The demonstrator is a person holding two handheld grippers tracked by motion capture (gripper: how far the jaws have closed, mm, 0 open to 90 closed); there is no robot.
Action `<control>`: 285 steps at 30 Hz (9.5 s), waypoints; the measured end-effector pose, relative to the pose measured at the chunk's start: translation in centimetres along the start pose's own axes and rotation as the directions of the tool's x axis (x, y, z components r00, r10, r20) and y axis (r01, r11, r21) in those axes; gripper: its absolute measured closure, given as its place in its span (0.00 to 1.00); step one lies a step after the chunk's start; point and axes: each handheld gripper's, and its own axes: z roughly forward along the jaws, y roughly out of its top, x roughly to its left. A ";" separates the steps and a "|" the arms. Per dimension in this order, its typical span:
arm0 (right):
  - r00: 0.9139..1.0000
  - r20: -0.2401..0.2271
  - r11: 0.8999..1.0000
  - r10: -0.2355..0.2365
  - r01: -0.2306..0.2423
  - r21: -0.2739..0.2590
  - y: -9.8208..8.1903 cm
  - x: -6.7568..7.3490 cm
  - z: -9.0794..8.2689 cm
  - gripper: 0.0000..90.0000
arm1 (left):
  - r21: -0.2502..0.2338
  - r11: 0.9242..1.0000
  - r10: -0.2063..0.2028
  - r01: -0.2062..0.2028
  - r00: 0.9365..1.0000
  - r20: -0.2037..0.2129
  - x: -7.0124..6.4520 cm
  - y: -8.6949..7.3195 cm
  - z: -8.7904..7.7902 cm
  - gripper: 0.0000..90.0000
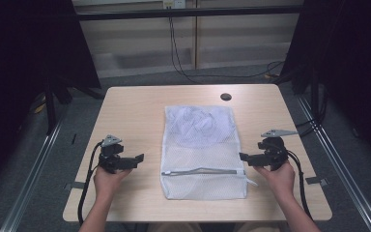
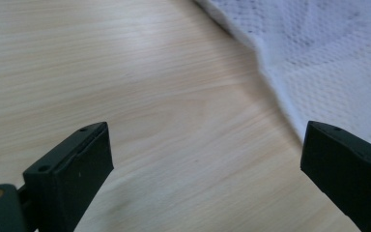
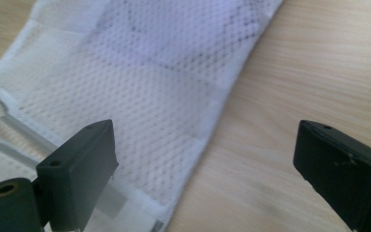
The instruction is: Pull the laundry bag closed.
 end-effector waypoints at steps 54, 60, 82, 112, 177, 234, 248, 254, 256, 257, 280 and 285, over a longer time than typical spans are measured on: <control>0.990 -0.138 0.991 -0.001 0.020 0.132 3.7 10.9 5.3 0.10 | 0.044 0.997 0.051 -0.062 0.974 0.221 -2.8 1.1 -0.4 0.08; 0.989 -0.150 0.989 -0.001 0.024 0.149 3.9 11.5 6.0 0.10 | 0.055 0.996 0.057 -0.072 0.969 0.242 -2.8 1.2 -0.4 0.07; 0.973 -0.224 0.986 0.046 -0.009 0.166 4.3 13.5 8.5 0.20 | 0.043 0.997 0.048 -0.061 0.965 0.257 -2.8 1.5 -0.8 0.08; 0.923 -0.368 0.972 0.110 -0.023 0.233 4.2 16.3 11.6 0.54 | 0.057 0.996 0.046 -0.062 0.966 0.254 -2.7 1.2 -1.0 0.08; 0.869 -0.440 0.942 0.228 -0.083 0.324 4.4 17.7 14.4 0.95 | 0.091 0.996 -0.010 -0.015 0.963 0.269 -2.8 0.3 -1.3 0.08; 0.851 -0.474 0.961 0.225 -0.114 0.252 6.1 16.9 11.9 0.95 | 0.235 0.971 -0.145 0.042 0.886 0.441 -6.6 -0.1 3.0 0.56; 0.851 -0.480 0.964 0.212 -0.103 0.243 6.1 17.1 11.6 0.95 | 0.243 0.969 -0.149 0.046 0.892 0.427 -7.2 -0.1 3.3 0.75; 0.851 -0.480 0.964 0.213 -0.104 0.244 6.1 17.1 11.5 0.95 | 0.247 0.967 -0.159 0.056 0.892 0.422 -7.2 -0.2 3.4 0.79; 0.850 -0.480 0.964 0.214 -0.105 0.245 6.1 17.1 11.5 0.95 | 0.247 0.967 -0.164 0.061 0.891 0.422 -7.2 -0.2 3.4 0.82; 0.850 -0.480 0.964 0.214 -0.105 0.245 6.1 17.1 11.5 0.95 | 0.247 0.967 -0.164 0.061 0.891 0.422 -7.2 -0.2 3.4 0.82; 0.843 -0.493 0.965 0.216 -0.107 0.239 6.2 16.7 11.0 0.96 | 0.250 0.963 -0.202 0.104 0.892 0.405 -6.9 0.2 2.9 0.99; 0.838 -0.501 0.965 0.217 -0.108 0.238 6.1 16.3 10.8 0.96 | 0.248 0.964 -0.195 0.098 0.893 0.405 -6.8 0.3 2.8 0.99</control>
